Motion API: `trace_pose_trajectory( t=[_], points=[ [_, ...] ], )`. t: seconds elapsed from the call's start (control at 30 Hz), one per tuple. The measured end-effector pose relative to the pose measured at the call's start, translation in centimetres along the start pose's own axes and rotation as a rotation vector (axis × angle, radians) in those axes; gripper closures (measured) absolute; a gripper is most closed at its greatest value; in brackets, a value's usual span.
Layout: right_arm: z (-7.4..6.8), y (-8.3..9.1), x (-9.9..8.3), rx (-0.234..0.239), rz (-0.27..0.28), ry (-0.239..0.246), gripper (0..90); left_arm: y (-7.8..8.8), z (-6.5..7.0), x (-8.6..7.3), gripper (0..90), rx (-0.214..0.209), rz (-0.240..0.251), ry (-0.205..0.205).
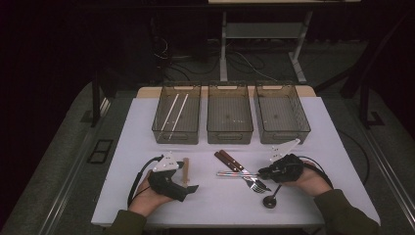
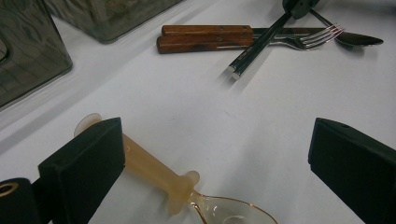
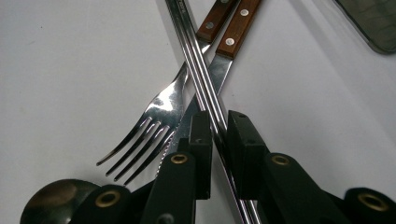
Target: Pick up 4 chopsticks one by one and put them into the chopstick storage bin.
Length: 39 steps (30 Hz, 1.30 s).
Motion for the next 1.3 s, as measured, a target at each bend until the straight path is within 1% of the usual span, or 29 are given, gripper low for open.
trace_pose_trajectory(
  t=[0.07, 0.33, 0.57, 0.67, 1.03, 1.1, 1.13, 1.3],
  points=[
    [-0.05, -0.11, -0.06, -0.005, -0.010, 0.007, 79.9, -0.01, 0.01, 0.01, 2.2, -0.001, 0.001, 0.001],
    [-0.37, -0.73, -0.25, 0.010, -0.047, 0.026, 79.8, -0.01, 0.02, 0.00, 2.3, -0.001, 0.000, 0.001],
    [-0.43, -0.81, -0.27, 0.015, -0.048, 0.045, 80.0, -0.04, 0.04, -0.02, 2.5, -0.003, -0.003, -0.002],
    [-0.52, -0.81, -0.30, 0.012, -0.050, 0.072, 80.9, -0.06, 0.04, -0.03, 2.6, -0.003, -0.004, -0.002],
    [-0.56, -0.80, -0.38, 0.030, -0.039, 0.132, 83.4, -0.11, 0.08, -0.05, 2.6, -0.007, -0.008, -0.003],
    [-0.57, -0.80, -0.39, 0.034, -0.039, 0.142, 85.2, -0.09, 0.07, -0.05, 2.6, -0.007, -0.007, -0.003],
    [-0.57, -0.81, -0.38, 0.036, -0.039, 0.135, 85.3, -0.10, 0.09, -0.04, 2.6, -0.007, -0.006, -0.002],
    [-0.54, -0.79, -0.38, 0.040, -0.037, 0.140, 85.3, -0.09, 0.09, -0.04, 2.6, -0.007, -0.005, -0.002]
  ],
)
Point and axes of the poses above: each handheld gripper's, and its own axes: y roughly backward along the jaws, x roughly out of its top, z roughly to its right, the point moved 4 cm from there along -y, roughly forward along the jaws, and after that the axes turned 5 degrees about z, right-handed, at the moved point
